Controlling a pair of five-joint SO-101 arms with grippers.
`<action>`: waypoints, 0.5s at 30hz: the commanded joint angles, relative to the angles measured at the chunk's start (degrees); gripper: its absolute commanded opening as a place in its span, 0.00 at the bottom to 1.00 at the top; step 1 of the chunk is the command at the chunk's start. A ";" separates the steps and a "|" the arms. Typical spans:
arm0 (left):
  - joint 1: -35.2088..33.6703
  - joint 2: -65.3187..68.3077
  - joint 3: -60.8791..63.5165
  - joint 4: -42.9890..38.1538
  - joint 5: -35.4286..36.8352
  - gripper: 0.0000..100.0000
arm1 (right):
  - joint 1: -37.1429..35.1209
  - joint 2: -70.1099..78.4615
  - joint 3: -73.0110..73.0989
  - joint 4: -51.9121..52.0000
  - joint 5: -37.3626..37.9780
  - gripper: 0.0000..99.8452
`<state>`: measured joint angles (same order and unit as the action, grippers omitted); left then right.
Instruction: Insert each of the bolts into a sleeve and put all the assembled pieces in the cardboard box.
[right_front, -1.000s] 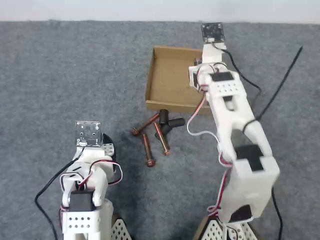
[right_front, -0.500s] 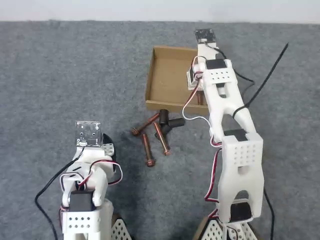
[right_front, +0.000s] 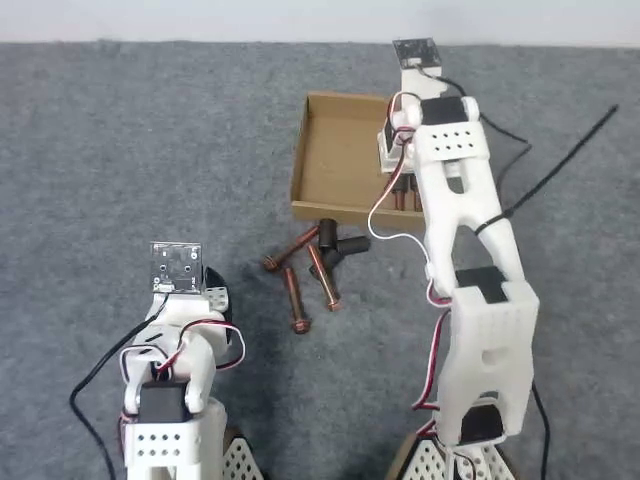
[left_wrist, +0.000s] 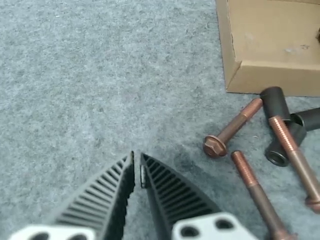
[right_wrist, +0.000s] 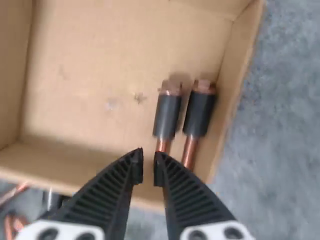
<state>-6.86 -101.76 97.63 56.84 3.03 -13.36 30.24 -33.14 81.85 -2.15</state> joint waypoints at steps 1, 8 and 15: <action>0.18 -1.41 -1.01 0.26 -0.35 0.02 | -1.98 -7.78 -3.34 7.78 -0.35 0.01; 0.26 -1.41 -1.01 0.18 -0.35 0.02 | -7.78 -11.12 -1.58 20.97 -0.26 0.01; 0.18 -1.41 -1.01 0.18 -0.35 0.02 | -15.69 -22.81 15.65 20.09 4.13 0.01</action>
<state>-6.86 -101.76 97.63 56.84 3.03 -25.67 15.30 -21.98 100.22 -1.19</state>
